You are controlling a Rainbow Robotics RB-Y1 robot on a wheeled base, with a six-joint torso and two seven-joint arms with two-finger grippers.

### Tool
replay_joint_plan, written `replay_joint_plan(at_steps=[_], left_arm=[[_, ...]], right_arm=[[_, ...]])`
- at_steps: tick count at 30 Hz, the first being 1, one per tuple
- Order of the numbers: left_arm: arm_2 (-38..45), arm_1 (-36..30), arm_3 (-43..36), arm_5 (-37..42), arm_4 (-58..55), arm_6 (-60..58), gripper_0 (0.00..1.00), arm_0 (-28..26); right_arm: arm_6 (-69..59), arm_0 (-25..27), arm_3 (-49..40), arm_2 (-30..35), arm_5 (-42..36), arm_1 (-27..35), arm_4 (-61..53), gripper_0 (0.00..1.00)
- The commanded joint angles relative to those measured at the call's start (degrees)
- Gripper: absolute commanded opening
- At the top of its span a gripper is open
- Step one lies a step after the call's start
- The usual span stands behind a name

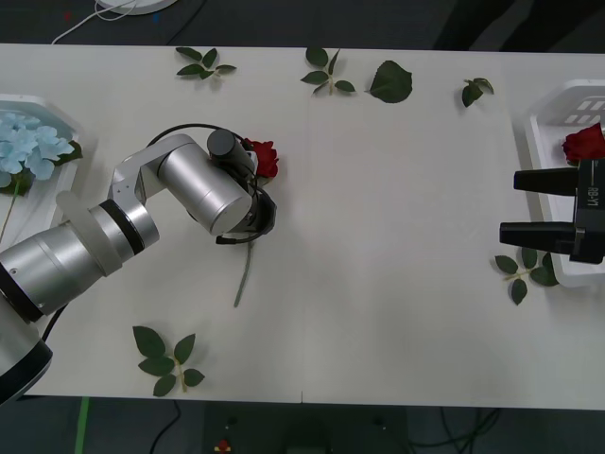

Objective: Place the red flowers into the right box and the blue flowers into the left box. If a person shows an open palm, hand one flower to the person first, then continue sorting.

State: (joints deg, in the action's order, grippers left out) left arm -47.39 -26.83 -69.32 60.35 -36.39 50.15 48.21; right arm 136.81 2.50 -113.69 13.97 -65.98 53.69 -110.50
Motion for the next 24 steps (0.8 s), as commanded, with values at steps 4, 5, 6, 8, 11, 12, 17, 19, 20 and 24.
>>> replay_joint_plan(at_steps=[4,5,6,8,11,12,17,19,20,24], left_arm=[[-2.4,0.9,0.1,-0.9,-0.1,0.0,0.0,-0.3],[-2.4,0.9,0.1,-0.9,-0.1,0.0,0.0,-0.2],[-2.4,0.9,0.1,-0.9,-0.1,0.0,0.0,-0.2],[-2.4,0.9,0.1,-0.9,-0.1,0.0,0.0,-0.1],[-2.4,0.9,0.1,-0.9,-0.1,0.0,0.0,0.2],[-2.4,0.9,0.1,-0.9,-0.1,0.0,0.0,0.2],[-2.1,0.8,0.1,-0.9,-0.2,-0.1,0.0,0.9],[-1.2,0.8,0.0,-0.9,-0.4,-0.3,0.0,1.5],[0.3,0.8,-0.6,0.2,-0.6,-0.2,0.0,1.9],[5.8,0.8,-4.7,7.0,-1.0,-0.1,0.0,3.5]], right_arm=[[1.7,0.9,-1.7,0.2,0.4,-0.9,-1.3,1.0],[1.8,0.9,-1.7,0.2,0.4,-0.9,-1.4,1.0],[1.8,0.9,-1.7,0.2,0.5,-0.9,-1.3,1.0],[1.8,0.9,-1.7,0.2,0.5,-0.9,-1.4,1.0],[1.8,0.9,-1.7,0.2,0.5,-0.9,-1.4,1.0],[1.8,0.9,-1.7,0.2,0.5,-0.9,-1.4,1.0],[1.8,0.9,-1.7,0.2,0.7,-0.9,-1.4,1.0],[1.7,0.8,-1.7,0.2,0.7,-0.9,-1.4,1.0],[1.7,0.9,-1.7,0.2,0.7,-0.9,-1.4,1.0],[1.7,0.9,-1.7,0.2,0.7,-0.9,-1.4,1.0]])
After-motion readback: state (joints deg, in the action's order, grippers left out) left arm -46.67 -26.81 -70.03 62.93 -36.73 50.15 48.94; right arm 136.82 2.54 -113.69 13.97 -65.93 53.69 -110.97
